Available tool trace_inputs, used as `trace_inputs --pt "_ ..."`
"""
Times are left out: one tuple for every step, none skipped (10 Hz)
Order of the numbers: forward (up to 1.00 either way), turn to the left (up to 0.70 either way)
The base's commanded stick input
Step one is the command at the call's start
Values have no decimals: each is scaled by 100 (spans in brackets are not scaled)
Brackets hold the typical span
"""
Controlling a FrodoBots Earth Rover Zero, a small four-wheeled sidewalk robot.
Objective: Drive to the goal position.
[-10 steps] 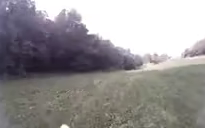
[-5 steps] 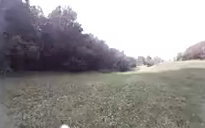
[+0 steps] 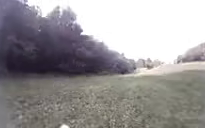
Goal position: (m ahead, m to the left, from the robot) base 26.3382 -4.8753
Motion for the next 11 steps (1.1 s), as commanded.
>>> trace_inputs --pt "85 0" --pt "85 0" --pt "85 0" --pt "85 0" --pt "85 0" --pt "85 0" --pt "85 0" --pt "85 0" --pt "85 0" --pt "85 0" --pt "85 0"
